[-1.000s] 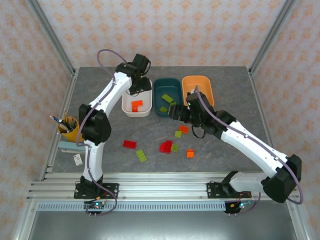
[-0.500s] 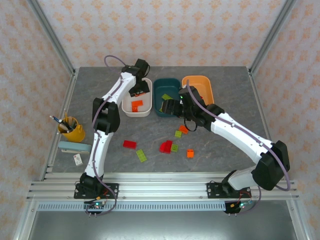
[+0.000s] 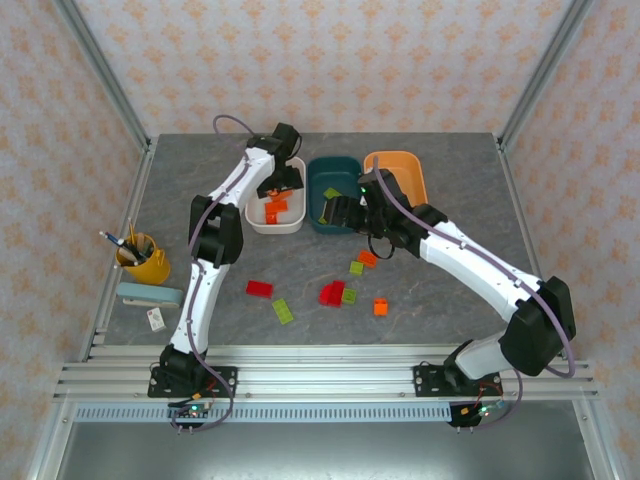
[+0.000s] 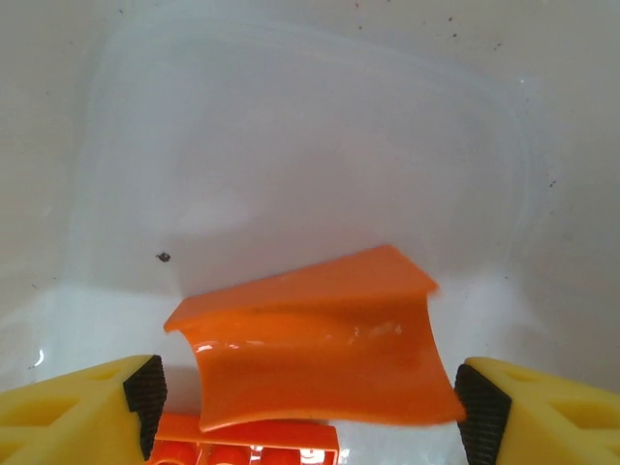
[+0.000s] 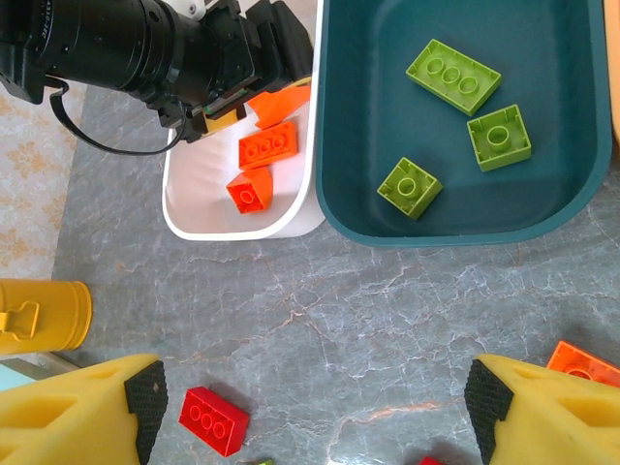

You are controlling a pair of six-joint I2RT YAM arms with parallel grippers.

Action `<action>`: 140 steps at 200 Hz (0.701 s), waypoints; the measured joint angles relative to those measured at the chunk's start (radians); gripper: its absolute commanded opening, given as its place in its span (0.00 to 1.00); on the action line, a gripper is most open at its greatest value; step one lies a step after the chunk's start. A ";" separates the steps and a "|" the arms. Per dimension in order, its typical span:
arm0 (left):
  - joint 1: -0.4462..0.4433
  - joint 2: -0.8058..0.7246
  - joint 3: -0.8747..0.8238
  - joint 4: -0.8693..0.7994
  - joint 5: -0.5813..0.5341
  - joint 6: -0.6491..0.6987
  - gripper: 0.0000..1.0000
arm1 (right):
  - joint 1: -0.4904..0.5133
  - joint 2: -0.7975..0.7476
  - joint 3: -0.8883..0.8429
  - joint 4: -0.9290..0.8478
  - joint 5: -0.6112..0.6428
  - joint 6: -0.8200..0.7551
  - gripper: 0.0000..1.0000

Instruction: Sort the legos into containers by color

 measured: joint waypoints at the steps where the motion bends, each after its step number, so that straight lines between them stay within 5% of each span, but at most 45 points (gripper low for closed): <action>1: 0.000 0.000 0.000 0.000 0.000 0.000 0.81 | 0.000 0.000 0.000 0.000 0.000 0.000 0.82; 64: -0.012 -0.159 -0.103 0.008 -0.029 -0.015 0.84 | 0.005 0.003 0.019 -0.067 -0.002 -0.068 0.80; 140: -0.062 -0.975 -0.827 0.105 -0.088 -0.179 0.84 | 0.270 0.145 0.101 -0.215 0.017 -0.245 0.74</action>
